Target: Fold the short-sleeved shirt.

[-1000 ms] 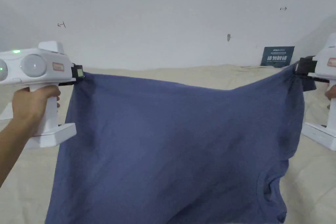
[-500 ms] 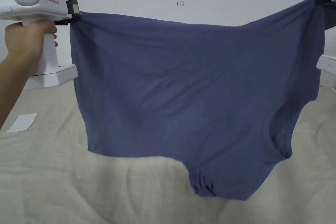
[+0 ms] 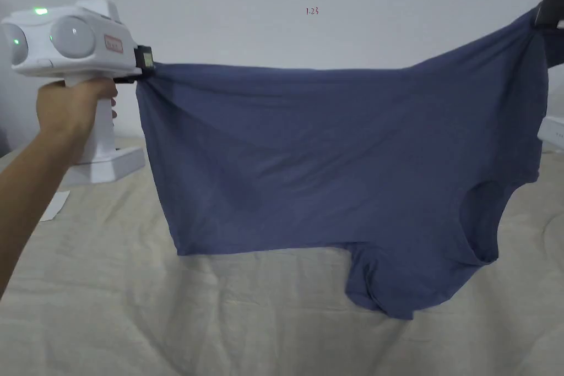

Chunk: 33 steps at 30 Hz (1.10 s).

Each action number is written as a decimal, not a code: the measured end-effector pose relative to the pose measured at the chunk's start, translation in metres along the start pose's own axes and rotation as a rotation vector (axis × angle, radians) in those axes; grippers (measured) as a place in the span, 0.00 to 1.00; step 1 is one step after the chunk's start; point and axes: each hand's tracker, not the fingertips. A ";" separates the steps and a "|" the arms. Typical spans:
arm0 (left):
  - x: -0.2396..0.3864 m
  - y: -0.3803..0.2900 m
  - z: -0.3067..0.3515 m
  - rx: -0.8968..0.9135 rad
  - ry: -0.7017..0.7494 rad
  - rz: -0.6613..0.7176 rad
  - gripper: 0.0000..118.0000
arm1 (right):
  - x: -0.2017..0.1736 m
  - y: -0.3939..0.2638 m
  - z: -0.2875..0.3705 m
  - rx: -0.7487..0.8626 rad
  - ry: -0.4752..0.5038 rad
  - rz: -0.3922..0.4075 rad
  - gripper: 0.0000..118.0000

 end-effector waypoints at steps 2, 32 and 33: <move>-0.002 -0.021 -0.004 -0.025 -0.005 -0.004 0.01 | 0.002 -0.024 -0.002 -0.027 -0.005 0.005 0.00; -0.067 -0.311 0.117 -0.335 -0.023 -0.081 0.01 | 0.040 -0.294 0.201 -0.316 0.030 -0.082 0.00; -0.069 -0.320 0.123 -0.344 -0.023 -0.082 0.01 | 0.040 -0.300 0.211 -0.319 0.030 -0.084 0.00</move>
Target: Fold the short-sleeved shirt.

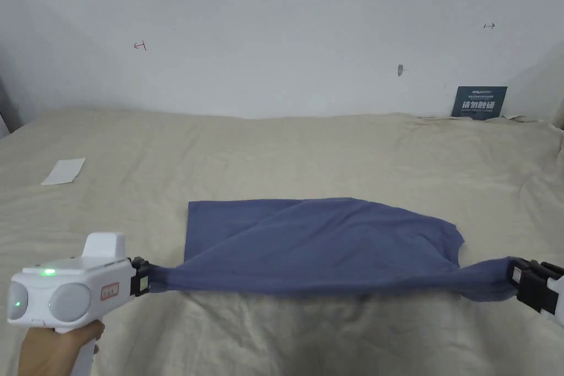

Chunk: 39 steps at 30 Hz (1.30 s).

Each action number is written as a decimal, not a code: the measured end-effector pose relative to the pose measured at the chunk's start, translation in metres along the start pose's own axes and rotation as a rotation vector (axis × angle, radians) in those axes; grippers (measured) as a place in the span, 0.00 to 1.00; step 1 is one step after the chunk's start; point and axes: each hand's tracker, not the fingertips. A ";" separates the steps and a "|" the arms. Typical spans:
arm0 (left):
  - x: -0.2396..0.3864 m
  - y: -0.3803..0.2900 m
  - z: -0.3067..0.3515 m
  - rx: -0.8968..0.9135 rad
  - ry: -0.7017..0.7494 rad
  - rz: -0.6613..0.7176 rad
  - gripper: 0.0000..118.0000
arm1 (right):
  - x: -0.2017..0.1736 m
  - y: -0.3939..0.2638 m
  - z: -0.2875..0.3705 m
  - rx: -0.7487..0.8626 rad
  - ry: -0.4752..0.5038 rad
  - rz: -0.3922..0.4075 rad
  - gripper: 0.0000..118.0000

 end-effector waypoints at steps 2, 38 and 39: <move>-0.002 -0.019 0.006 -0.020 0.004 -0.021 0.01 | 0.002 -0.014 0.012 -0.014 -0.002 -0.008 0.00; -0.011 -0.155 0.003 -0.307 0.069 -0.040 0.02 | 0.022 -0.178 -0.003 -0.538 -0.148 -0.161 0.01; -0.011 -0.154 0.004 -0.308 0.068 -0.037 0.02 | 0.021 -0.177 -0.002 -0.535 -0.150 -0.160 0.01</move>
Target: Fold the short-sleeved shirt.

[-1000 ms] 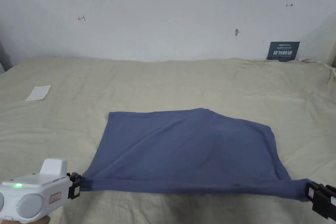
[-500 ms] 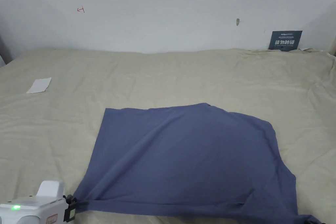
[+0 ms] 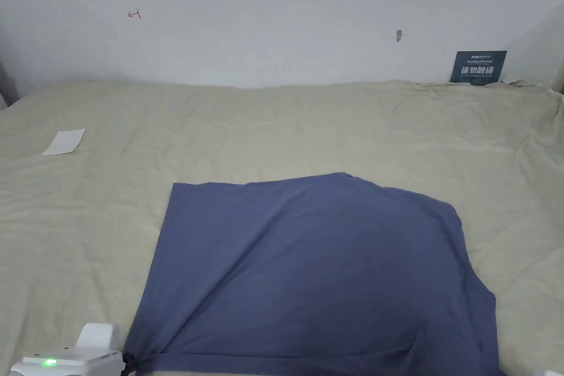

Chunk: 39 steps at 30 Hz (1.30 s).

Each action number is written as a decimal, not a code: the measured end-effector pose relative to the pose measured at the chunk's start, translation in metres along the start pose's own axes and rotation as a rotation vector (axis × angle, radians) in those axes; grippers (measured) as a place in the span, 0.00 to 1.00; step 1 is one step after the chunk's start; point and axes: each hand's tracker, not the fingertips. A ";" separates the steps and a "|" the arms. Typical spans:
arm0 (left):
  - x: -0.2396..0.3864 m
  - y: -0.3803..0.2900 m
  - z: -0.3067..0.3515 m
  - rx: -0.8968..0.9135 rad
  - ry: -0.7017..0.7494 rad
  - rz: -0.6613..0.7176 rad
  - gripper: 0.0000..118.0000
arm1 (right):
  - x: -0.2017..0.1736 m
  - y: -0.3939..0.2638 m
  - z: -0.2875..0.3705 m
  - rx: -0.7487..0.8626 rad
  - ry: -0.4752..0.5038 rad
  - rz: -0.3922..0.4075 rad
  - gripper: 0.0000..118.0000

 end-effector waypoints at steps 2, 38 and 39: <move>0.000 0.002 0.003 0.001 -0.006 0.010 0.12 | -0.002 0.001 0.002 0.002 0.001 0.000 0.01; 0.065 0.084 0.146 0.837 0.022 0.051 0.30 | -0.104 0.067 0.164 0.925 -0.047 0.249 0.24; 0.068 0.084 0.145 0.845 0.030 0.039 0.25 | -0.104 0.066 0.164 0.934 -0.048 0.252 0.21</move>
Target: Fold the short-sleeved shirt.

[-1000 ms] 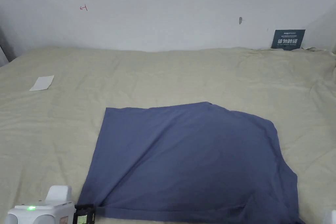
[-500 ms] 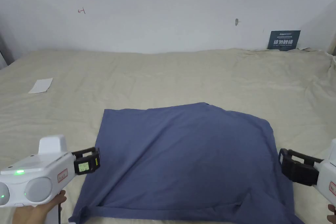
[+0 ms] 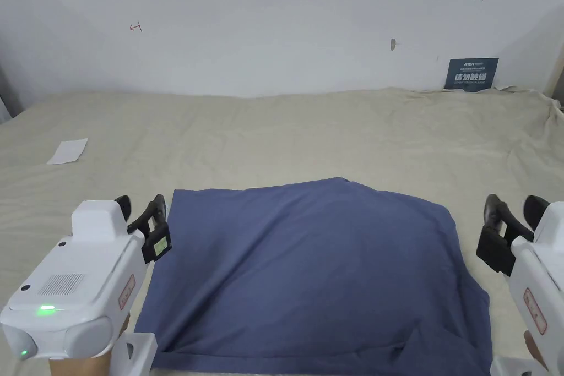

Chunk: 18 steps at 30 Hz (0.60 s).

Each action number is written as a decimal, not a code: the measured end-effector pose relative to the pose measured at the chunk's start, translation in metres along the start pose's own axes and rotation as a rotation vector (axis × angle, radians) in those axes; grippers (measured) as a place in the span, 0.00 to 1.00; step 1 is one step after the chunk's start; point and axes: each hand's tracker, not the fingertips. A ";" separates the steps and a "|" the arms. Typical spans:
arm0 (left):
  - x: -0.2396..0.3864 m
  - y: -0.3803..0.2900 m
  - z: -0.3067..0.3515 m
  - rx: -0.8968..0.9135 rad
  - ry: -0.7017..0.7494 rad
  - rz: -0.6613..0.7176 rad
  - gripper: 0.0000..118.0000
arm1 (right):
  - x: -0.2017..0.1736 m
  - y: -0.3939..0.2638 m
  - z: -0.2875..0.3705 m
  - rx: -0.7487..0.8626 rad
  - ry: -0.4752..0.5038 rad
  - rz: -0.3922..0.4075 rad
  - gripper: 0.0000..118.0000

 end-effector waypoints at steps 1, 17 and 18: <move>0.003 0.000 0.001 0.008 0.004 -0.011 0.21 | -0.001 -0.001 0.001 0.007 0.001 0.000 0.17; 0.006 -0.006 -0.001 0.009 -0.034 0.003 0.00 | -0.011 -0.004 0.006 0.052 -0.010 0.027 0.00; 0.006 -0.006 -0.001 0.008 -0.035 0.004 0.00 | -0.012 -0.003 0.006 0.051 -0.009 0.028 0.00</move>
